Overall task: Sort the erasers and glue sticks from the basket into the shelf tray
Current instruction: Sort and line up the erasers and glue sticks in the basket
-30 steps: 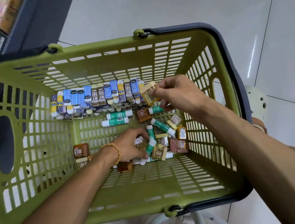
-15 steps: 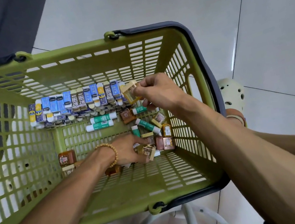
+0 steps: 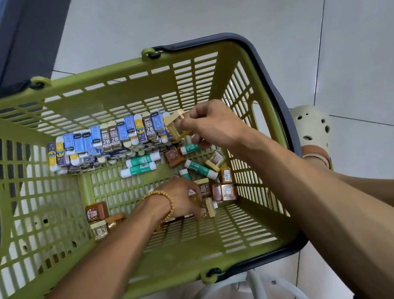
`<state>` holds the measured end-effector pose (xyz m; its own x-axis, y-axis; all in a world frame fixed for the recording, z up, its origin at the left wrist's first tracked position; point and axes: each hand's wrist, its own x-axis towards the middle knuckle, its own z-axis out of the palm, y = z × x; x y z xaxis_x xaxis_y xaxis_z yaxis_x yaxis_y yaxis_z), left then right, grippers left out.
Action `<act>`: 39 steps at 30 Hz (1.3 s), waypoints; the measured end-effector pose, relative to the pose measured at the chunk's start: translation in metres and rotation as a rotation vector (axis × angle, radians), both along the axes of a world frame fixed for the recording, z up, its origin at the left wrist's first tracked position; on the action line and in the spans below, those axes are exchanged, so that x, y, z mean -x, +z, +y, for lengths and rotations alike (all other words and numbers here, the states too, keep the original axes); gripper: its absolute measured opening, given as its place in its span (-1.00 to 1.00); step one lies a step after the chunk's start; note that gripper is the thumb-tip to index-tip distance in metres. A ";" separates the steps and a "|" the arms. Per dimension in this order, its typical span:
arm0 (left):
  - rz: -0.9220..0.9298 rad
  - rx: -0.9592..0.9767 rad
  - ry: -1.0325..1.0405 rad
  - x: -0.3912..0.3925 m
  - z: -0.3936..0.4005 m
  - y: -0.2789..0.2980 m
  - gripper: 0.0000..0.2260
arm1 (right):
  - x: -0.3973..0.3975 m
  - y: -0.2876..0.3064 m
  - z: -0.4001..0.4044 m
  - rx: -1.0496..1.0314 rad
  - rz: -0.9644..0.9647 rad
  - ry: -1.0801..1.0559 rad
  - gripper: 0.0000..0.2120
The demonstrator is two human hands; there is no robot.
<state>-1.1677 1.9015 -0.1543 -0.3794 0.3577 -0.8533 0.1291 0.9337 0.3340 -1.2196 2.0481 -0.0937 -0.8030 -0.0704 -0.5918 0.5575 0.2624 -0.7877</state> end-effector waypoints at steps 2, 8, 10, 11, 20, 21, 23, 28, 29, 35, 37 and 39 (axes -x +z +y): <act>-0.032 0.002 -0.031 0.003 0.001 -0.001 -0.66 | 0.000 0.000 0.000 -0.001 0.005 0.011 -0.67; -0.072 -0.075 0.000 0.006 -0.005 -0.001 -0.73 | 0.000 -0.001 0.001 0.006 0.003 0.022 -0.71; -0.048 -0.121 0.062 0.001 -0.014 0.002 -0.73 | 0.000 -0.003 0.002 0.006 -0.004 0.036 -0.74; -0.038 -0.148 0.111 -0.001 -0.021 0.005 -0.73 | 0.000 -0.004 0.001 0.000 -0.009 0.055 -0.76; 0.021 -0.082 0.750 -0.015 -0.122 0.067 -0.77 | -0.001 -0.021 -0.048 0.005 -0.115 0.321 -0.77; 0.062 -0.049 0.815 -0.019 -0.133 0.075 -0.75 | -0.002 -0.026 -0.060 0.001 -0.114 0.371 -0.75; 0.136 0.005 0.974 -0.030 -0.152 0.087 -0.71 | -0.004 -0.039 -0.081 -0.037 -0.107 0.466 -0.75; 0.210 0.032 1.181 -0.060 -0.179 0.106 -0.67 | -0.006 -0.064 -0.134 -0.145 -0.017 0.673 -0.72; 0.219 0.026 1.189 -0.062 -0.181 0.108 -0.67 | -0.006 -0.067 -0.144 -0.134 -0.001 0.687 -0.68; 0.239 0.017 1.307 -0.058 -0.184 0.107 -0.70 | -0.008 -0.087 -0.182 -0.170 0.056 0.815 -0.79; 0.232 0.031 1.337 -0.059 -0.185 0.106 -0.69 | -0.009 -0.091 -0.180 -0.229 0.049 0.914 -0.77; 0.224 0.046 1.349 -0.058 -0.184 0.105 -0.69 | -0.009 -0.093 -0.176 -0.253 0.039 0.969 -0.78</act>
